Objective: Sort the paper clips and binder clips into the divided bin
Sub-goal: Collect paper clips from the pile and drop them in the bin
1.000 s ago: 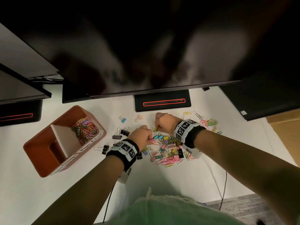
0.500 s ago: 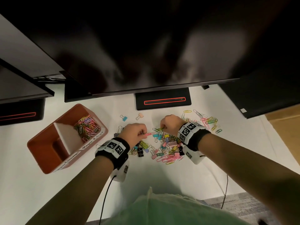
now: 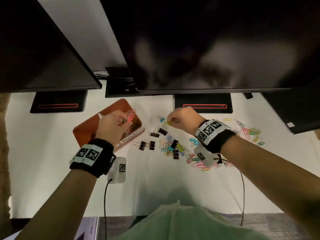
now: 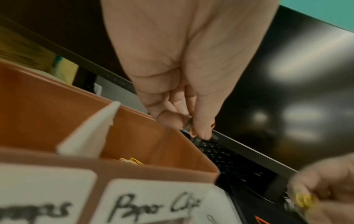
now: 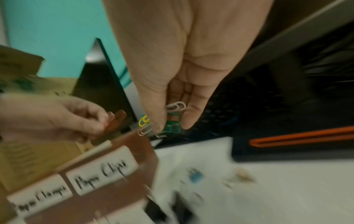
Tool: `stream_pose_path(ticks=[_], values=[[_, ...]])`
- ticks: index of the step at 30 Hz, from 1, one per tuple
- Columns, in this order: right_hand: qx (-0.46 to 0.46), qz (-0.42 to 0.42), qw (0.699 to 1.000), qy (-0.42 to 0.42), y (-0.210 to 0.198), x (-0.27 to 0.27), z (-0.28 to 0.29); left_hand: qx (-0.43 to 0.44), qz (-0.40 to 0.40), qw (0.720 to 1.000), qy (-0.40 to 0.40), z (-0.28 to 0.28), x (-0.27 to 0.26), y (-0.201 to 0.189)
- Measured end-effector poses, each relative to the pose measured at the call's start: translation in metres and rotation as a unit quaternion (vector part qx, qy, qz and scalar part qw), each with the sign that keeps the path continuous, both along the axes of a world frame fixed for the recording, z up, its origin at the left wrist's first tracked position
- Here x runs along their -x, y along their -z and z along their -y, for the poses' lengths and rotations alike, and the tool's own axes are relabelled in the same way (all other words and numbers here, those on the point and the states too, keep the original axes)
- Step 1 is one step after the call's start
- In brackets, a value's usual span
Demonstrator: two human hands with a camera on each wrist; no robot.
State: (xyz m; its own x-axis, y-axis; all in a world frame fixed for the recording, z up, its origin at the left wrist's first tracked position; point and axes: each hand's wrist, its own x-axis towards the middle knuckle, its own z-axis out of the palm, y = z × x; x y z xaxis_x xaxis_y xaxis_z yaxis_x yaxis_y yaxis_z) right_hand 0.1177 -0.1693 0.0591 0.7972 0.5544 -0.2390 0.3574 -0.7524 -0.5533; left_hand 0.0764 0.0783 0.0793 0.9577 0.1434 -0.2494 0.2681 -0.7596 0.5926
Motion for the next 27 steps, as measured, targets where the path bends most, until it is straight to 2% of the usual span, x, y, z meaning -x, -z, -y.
stream_pose_path(ticks=[4,7,9,11,13,16,19,21,27], values=[[-0.061,0.026,0.998,-0.007,-0.021,-0.013,-0.089,0.043,-0.022,0.996,-0.069,-0.026,-0.003,0.01],[-0.035,0.001,0.999,0.026,-0.017,-0.019,-0.136,0.021,-0.048,0.997,-0.061,-0.03,-0.003,0.015],[-0.042,-0.035,0.997,0.046,-0.015,-0.018,-0.143,-0.005,-0.035,0.999,-0.024,-0.03,-0.001,0.015],[-0.087,-0.036,0.994,0.05,-0.016,-0.013,-0.132,-0.017,0.016,0.999,0.032,-0.028,0.002,0.012],[-0.109,-0.017,0.993,0.047,-0.016,-0.006,-0.105,0.026,0.05,0.994,0.089,-0.02,0.007,0.009],[-0.045,-0.006,0.996,0.071,-0.002,0.003,-0.049,0.071,0.049,0.984,0.159,0.006,0.013,0.011],[0.076,-0.065,0.991,0.087,0.018,0.017,0.0,0.079,0.013,0.976,0.203,0.039,0.02,0.027],[0.118,-0.102,0.986,0.063,0.03,0.03,0.017,0.071,-0.035,0.969,0.232,0.062,0.027,0.041],[0.116,-0.129,0.985,0.011,0.055,0.052,0.021,-0.007,-0.134,0.945,0.298,0.101,0.042,0.075]])
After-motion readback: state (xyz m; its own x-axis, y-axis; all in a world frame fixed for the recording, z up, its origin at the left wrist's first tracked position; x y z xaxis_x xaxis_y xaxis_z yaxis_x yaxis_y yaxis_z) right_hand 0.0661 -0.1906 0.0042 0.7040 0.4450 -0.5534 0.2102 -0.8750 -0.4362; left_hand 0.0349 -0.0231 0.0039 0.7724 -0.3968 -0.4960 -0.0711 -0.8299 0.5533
